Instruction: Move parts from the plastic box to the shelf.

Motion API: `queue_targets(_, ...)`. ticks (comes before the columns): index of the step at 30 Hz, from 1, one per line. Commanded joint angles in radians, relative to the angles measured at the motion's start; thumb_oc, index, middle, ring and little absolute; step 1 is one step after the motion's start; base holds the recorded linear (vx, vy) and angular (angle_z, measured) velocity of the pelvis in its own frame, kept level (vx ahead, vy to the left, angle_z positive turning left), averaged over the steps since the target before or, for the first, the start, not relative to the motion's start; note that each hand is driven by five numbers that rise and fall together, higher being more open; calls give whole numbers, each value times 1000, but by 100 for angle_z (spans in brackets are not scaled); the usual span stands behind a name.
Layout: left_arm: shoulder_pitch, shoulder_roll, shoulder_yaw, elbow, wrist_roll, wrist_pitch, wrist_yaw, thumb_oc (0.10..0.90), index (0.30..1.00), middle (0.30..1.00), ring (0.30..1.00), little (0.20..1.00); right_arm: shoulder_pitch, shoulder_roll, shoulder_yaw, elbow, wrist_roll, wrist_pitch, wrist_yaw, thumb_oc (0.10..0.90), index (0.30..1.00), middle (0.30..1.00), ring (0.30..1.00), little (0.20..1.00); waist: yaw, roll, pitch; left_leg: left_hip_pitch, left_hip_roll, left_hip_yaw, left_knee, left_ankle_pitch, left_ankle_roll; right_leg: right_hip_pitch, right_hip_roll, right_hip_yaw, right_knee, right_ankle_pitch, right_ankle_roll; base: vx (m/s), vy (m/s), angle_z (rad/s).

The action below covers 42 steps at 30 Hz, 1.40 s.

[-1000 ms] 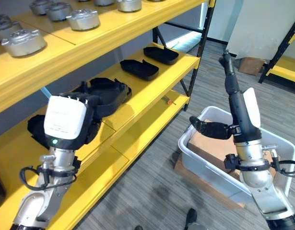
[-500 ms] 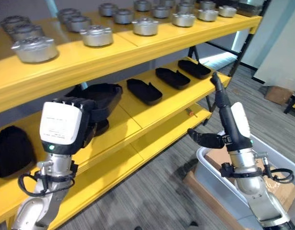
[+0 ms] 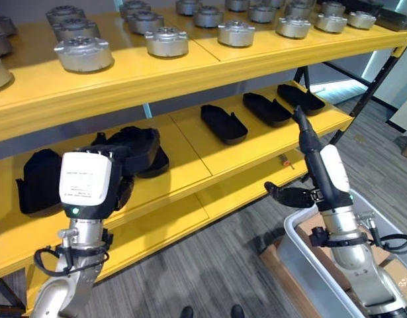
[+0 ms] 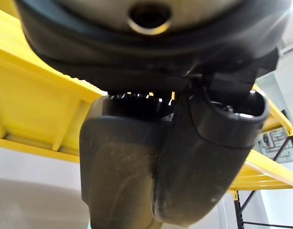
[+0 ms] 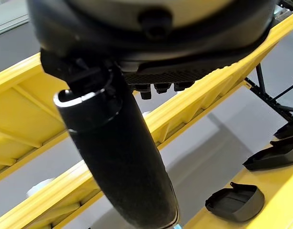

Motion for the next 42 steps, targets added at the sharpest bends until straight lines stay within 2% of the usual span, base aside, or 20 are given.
queue_targets(1,-91,34,87,-107,-45,-18,84,400,300,300,300,300,-69,-25,-57,-101,45,-90,-50,900,1000,1000,1000,1000,-14,-22,-39,-65,-158,80,125,-47,65,-38,17,-38,42,-14,-6,-110,13,54)
queue_targets(2,-106,35,80,-102,-51,-20,89,400,300,300,300,300,-74,-30,-60,-101,45,-92,-56,900,1000,1000,1000,1000,-24,-24,-22,-93,-149,121,172,-54,48,-46,6,-60,58,-18,-9,-93,51,68)
queue_targets(3,-121,31,77,-102,-67,-25,90,400,300,300,300,300,-78,-39,-66,-101,36,-86,-68,900,1000,1000,1000,1000,-47,-33,-2,-107,-71,241,219,-84,39,-49,-23,-89,83,-32,-8,-115,75,82)
queue_targets(6,-128,32,79,-105,-80,-41,101,400,300,300,300,300,-88,-41,-54,-96,30,-81,-72,900,1000,1000,1000,1000,-37,-41,9,-113,-3,258,255,-111,37,-58,-38,-83,100,-39,-4,-23,50,90)
queue_targets(8,-125,26,85,-103,-103,-51,109,400,300,300,300,300,-75,-43,-66,-103,37,-83,-74,900,1000,1000,1000,1000,-38,-49,0,-112,83,234,248,-89,25,-61,-66,-85,111,-50,5,40,125,2)
queue_targets(10,-118,19,95,-105,-125,-54,117,400,300,300,300,300,-58,-46,-77,-106,49,-82,-80,900,1000,1000,1000,1000,-47,-39,-13,-79,196,229,155,-3,3,-68,-89,-101,133,-72,18,89,285,26)
queue_targets(11,-123,19,92,-103,-136,-51,123,400,300,300,300,300,-49,-51,-83,-109,51,-82,-94,900,1000,1000,1000,1000,-55,-24,-16,-88,302,250,64,104,-25,-77,-116,-110,158,-93,40,141,412,37)
queue_targets(12,-131,22,86,-99,-138,-49,126,400,300,300,300,300,-45,-58,-94,-112,46,-80,-106,900,1000,1000,1000,1000,-59,-8,-20,-87,335,260,10,172,-52,-84,-123,-111,182,-107,49,123,413,38)
queue_targets(14,-138,20,76,-91,-142,-56,124,400,300,300,300,300,-29,-63,-117,-119,11,-76,-123,900,1000,1000,1000,1000,-70,16,-29,-58,352,302,-38,178,-84,-94,-132,-121,212,-124,61,111,244,35)
queue_targets(17,-148,15,50,-97,-160,-81,119,400,300,300,300,300,-5,-45,-144,-131,-18,-71,-148,900,1000,1000,1000,1000,-63,27,-46,-53,327,324,-17,140,-99,-71,-162,-131,214,-115,72,203,266,-8)
queue_targets(21,-146,32,42,-100,-169,-81,125,400,300,300,300,300,0,-19,-154,-135,-24,-63,-154,900,1000,1000,1000,1000,-44,-6,-47,-75,253,318,89,45,-75,2,-231,-140,159,-76,104,153,227,17)
queue_targets(22,-151,46,41,-102,-169,-75,129,400,300,300,300,300,-6,-10,-148,-135,-22,-60,-149,900,1000,1000,1000,1000,-32,-20,-49,-90,215,315,134,-6,-58,19,-268,-137,140,-45,121,154,302,21)
queue_targets(26,-157,63,53,-108,-163,-69,134,400,300,300,300,300,-12,2,-141,-137,-31,-53,-143,900,1000,1000,1000,1000,-21,-39,-55,-112,169,316,176,-54,-33,18,-309,-139,132,1,136,79,203,16)
queue_targets(29,-154,70,62,-111,-144,-44,143,400,300,300,300,300,-35,23,-121,-128,-40,-44,-138,900,1000,1000,1000,1000,-8,-60,-66,-123,104,318,196,-102,13,1,-362,-129,132,91,154,75,244,9)
queue_targets(34,-147,68,69,-116,-130,-34,144,400,300,300,300,300,-55,38,-106,-116,-58,-30,-139,900,1000,1000,1000,1000,1,-66,-65,-122,37,323,201,-136,61,-27,-411,-122,170,185,151,58,227,-1)
queue_targets(36,-149,66,65,-114,-125,-24,143,400,300,300,300,300,-73,48,-80,-112,-74,-20,-139,900,1000,1000,1000,1000,13,-54,-57,-93,-8,336,178,-148,94,-58,-454,-170,240,234,129,65,383,2)
queue_targets(38,-153,65,65,-110,-119,-14,143,400,300,300,300,300,-89,49,-61,-110,-85,-17,-140,900,1000,1000,1000,1000,20,-44,-39,-65,-23,355,153,-147,109,-84,-473,-238,290,226,114,22,280,-19)
queue_targets(39,-154,65,62,-110,-112,-12,136,400,300,300,300,300,-92,47,-53,-108,-89,-17,-137,900,1000,1000,1000,1000,20,-37,-31,-53,-25,363,142,-152,112,-87,-454,-263,315,196,111,75,243,-26)
queue_targets(41,-151,59,54,-97,-108,-18,121,400,300,300,300,300,-73,41,-61,-95,-86,-32,-122,900,1000,1000,1000,1000,-25,-26,-21,-21,-31,335,100,-130,120,-148,-252,-178,329,34,66,106,176,-14)
queue_targets(42,-150,57,53,-93,-110,-21,118,400,300,300,300,300,-72,34,-62,-93,-82,-37,-119,900,1000,1000,1000,1000,-29,-20,-18,-10,-26,334,84,-126,117,-174,-200,-161,333,-11,58,62,81,11)
